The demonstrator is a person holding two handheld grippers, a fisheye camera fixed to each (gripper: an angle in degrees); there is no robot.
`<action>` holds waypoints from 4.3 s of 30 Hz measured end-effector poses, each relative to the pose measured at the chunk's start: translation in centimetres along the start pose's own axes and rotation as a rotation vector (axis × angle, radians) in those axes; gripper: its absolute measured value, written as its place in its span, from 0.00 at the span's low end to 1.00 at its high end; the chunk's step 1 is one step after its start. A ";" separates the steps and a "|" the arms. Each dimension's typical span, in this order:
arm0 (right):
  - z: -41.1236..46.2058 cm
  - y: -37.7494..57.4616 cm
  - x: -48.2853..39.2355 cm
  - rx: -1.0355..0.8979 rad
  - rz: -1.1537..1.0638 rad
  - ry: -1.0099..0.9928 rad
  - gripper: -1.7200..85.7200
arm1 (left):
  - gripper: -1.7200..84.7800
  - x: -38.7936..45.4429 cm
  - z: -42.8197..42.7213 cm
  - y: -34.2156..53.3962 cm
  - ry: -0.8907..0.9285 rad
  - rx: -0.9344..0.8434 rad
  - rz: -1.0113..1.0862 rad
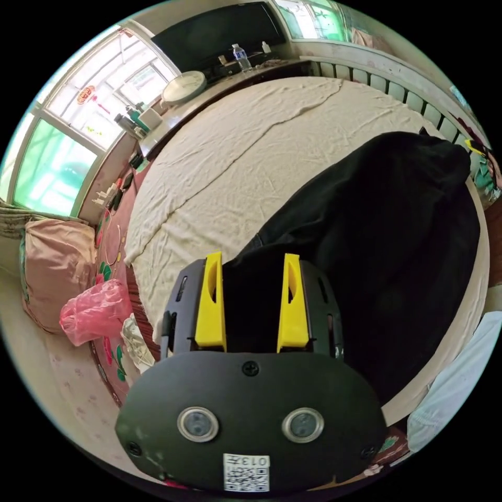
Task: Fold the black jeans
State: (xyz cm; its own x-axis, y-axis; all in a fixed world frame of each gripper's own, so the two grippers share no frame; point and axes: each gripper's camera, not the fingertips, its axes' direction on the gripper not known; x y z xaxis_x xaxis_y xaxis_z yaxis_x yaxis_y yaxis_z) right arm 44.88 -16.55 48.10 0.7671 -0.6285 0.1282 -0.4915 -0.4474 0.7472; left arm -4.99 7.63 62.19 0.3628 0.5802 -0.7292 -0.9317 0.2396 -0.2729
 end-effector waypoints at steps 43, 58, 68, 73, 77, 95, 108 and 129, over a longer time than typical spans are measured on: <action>-0.5 1.9 -4.1 -0.235 -0.204 -0.153 0.16 | 0.22 -2.1 -5.7 38.4 0.027 -0.181 -0.928; -1.1 3.9 -4.3 -0.215 -0.163 -0.173 0.12 | 0.23 -5.9 -5.6 48.6 0.114 -0.141 -1.163; -5.7 4.7 -12.8 -0.072 -0.406 0.046 0.04 | 0.05 -9.1 -9.1 49.1 0.149 -0.095 -1.103; -15.1 4.8 -14.5 0.097 -0.408 0.004 0.03 | 0.04 -10.2 -17.9 47.9 0.197 0.071 -0.949; -24.7 4.5 -14.6 0.157 -0.416 0.141 0.04 | 0.04 -9.7 -23.2 48.1 0.221 0.128 -0.880; -12.1 5.2 0.8 -0.121 -0.101 0.212 0.13 | 0.04 -11.8 -9.7 57.0 0.308 -0.217 -1.118; -6.2 3.4 6.5 -0.261 -0.041 0.115 0.07 | 0.04 -14.0 -12.2 52.4 0.191 -0.211 -1.030; -12.9 1.9 8.3 0.019 -0.041 0.167 0.16 | 0.11 -13.8 -17.0 49.6 -0.036 0.144 -0.867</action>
State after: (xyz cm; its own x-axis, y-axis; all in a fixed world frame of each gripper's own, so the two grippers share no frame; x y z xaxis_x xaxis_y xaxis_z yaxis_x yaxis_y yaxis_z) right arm 55.62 -14.41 59.04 0.8434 -0.4963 0.2058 -0.4653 -0.4835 0.7414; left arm -56.46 -1.68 48.08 0.9443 0.1718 -0.2806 -0.3172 0.7018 -0.6379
